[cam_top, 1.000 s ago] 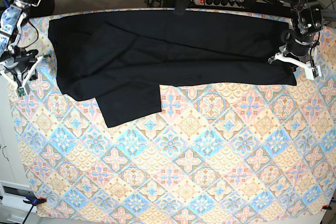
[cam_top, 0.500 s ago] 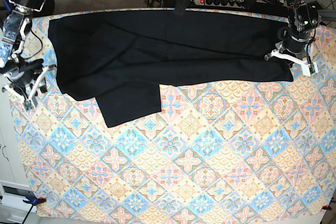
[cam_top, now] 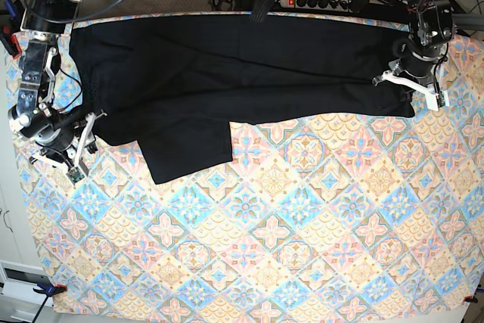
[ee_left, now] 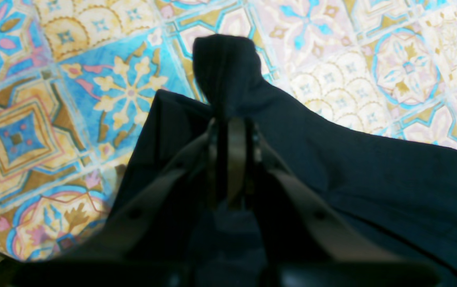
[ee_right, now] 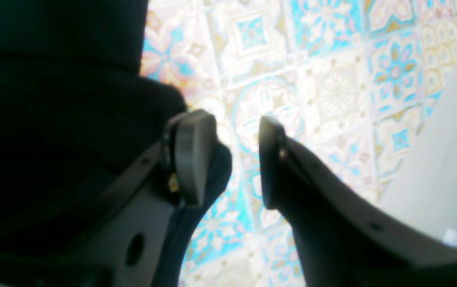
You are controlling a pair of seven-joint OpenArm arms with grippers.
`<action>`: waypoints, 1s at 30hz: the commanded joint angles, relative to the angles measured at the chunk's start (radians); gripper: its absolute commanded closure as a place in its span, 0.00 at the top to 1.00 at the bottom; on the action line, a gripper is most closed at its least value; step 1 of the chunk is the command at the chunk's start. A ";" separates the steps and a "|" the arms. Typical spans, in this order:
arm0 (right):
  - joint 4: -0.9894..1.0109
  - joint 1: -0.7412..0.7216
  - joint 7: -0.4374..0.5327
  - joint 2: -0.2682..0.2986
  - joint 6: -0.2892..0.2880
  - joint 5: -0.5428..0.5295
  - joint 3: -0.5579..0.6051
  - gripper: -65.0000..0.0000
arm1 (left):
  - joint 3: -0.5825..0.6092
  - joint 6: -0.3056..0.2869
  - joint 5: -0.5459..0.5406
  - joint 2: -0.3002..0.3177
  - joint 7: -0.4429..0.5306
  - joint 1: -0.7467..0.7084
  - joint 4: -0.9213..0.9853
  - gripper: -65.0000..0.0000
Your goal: Fold the T-shirt properly
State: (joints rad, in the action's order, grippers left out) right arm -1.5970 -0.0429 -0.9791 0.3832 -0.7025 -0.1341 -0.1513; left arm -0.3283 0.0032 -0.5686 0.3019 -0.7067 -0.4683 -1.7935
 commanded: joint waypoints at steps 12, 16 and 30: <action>0.240 -0.101 0.030 0.018 0.004 -0.009 0.057 0.34 | 0.004 -0.001 -0.003 0.013 0.020 -0.002 -0.015 0.00; 0.281 -0.101 0.032 0.018 0.004 -0.009 0.058 0.34 | 0.004 -0.001 -0.003 0.013 0.020 0.000 -0.015 0.00; 0.309 -0.099 0.032 0.018 0.004 -0.011 0.123 0.34 | 0.001 -0.001 -0.003 0.013 0.020 0.003 -0.015 0.00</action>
State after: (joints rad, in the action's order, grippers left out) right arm -1.2755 -0.1223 -0.9577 0.3851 -0.6987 -0.1383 -0.0242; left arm -0.3222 0.0032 -0.5682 0.3019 -0.7067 -0.4664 -1.7935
